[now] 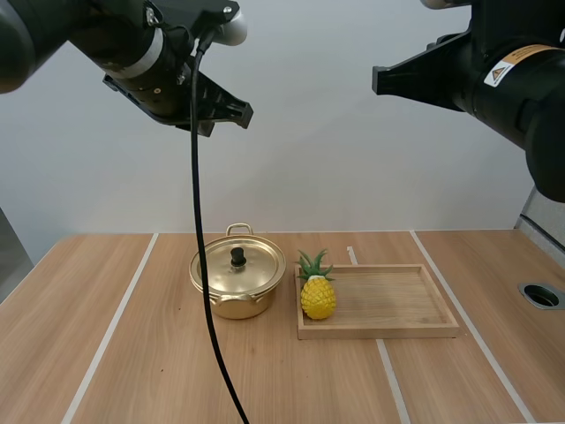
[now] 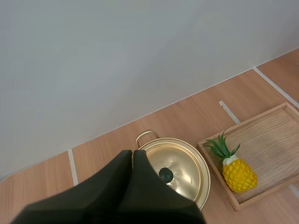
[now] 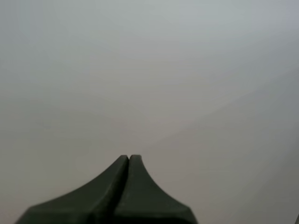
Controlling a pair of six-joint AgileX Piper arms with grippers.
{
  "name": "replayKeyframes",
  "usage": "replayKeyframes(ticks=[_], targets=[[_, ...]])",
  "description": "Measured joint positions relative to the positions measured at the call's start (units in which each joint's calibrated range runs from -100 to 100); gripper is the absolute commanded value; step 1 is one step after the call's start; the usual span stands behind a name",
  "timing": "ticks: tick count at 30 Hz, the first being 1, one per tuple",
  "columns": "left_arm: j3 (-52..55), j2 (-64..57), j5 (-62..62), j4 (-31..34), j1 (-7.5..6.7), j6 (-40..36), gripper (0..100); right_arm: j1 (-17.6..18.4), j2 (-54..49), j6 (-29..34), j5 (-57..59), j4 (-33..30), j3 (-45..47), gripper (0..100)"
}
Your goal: Open the pot, put the pineapple inside, and close it
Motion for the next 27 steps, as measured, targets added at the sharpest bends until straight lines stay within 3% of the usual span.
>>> replayKeyframes(ticks=[2,3,27], targets=[[0.0,0.0,0.0,-0.04,0.0,1.64,87,0.0,0.0,0.0,0.0,0.0,0.0,0],[0.0,0.0,0.0,-0.17,0.0,2.05,100,0.0,0.0,0.0,0.0,0.0,0.0,0],[2.24,9.62,2.28,-1.36,0.0,1.9,100,0.0,0.0,0.0,3.5,1.61,0.0,0]])
